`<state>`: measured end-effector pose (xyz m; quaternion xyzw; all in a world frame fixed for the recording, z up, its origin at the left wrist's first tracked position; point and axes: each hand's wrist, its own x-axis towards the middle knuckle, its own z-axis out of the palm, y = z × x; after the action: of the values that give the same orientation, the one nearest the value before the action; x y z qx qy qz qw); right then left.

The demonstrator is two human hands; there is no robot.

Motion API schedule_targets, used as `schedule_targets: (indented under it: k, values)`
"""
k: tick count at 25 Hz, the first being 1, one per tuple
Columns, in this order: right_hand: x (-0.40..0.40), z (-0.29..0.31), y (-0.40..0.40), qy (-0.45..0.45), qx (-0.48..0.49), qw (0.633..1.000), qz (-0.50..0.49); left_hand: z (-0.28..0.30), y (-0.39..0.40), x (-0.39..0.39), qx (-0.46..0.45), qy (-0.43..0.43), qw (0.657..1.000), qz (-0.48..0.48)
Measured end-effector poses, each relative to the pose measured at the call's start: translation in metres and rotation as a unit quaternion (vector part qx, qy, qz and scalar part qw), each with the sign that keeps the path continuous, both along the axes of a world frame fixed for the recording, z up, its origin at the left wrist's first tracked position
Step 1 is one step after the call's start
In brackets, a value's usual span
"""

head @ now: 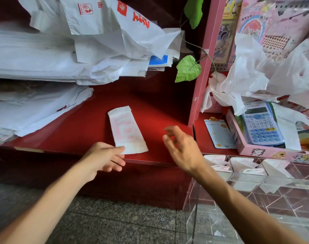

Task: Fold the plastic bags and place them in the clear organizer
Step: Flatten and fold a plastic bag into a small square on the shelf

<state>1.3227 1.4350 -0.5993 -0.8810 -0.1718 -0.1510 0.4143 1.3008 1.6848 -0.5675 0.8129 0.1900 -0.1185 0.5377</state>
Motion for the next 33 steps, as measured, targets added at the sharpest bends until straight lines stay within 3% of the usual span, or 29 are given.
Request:
schedule_targets:
  k: [2, 4, 6, 9, 11, 15, 20, 24, 28, 33]
  values:
    - [-0.005, -0.008, 0.007, -0.020, -0.107, 0.992, 0.063, -0.006, -0.003, 0.002, 0.191, -0.065, 0.978, -0.059]
    - [-0.008, -0.017, 0.013, -0.020, -0.227, 0.969, 0.098, -0.007, -0.003, 0.006, 0.358, -0.227, 0.903, -0.064]
    - [-0.011, -0.025, 0.019, -0.006, -0.302, 0.946, 0.114, -0.008, -0.001, 0.006, 0.332, -0.311, 0.883, -0.117]
    - [-0.013, -0.036, 0.024, -0.042, -0.366, 0.925, 0.096, -0.026, -0.003, 0.003, 0.342, -0.279, 0.859, -0.258]
    - [-0.013, -0.036, 0.024, -0.091, -0.359, 0.926, 0.072, -0.039, -0.004, 0.005, 0.360, -0.293, 0.839, -0.284]
    - [-0.011, -0.033, 0.021, -0.128, -0.306, 0.940, 0.080, -0.044, -0.005, 0.009, 0.256, -0.330, 0.865, -0.278]
    - [-0.007, -0.026, 0.015, -0.102, -0.228, 0.963, 0.101, -0.037, -0.009, 0.007, 0.187, -0.322, 0.898, -0.233]
    - [-0.003, -0.016, 0.011, -0.013, -0.083, 0.993, 0.080, -0.035, -0.010, 0.007, 0.160, -0.318, 0.919, -0.167]
    - [0.003, -0.016, 0.006, 0.062, 0.009, 0.994, 0.088, -0.036, -0.010, 0.010, 0.151, -0.285, 0.935, -0.147]
    - [0.002, -0.015, 0.008, 0.105, 0.061, 0.992, 0.034, -0.038, -0.017, 0.013, 0.149, -0.267, 0.942, -0.135]
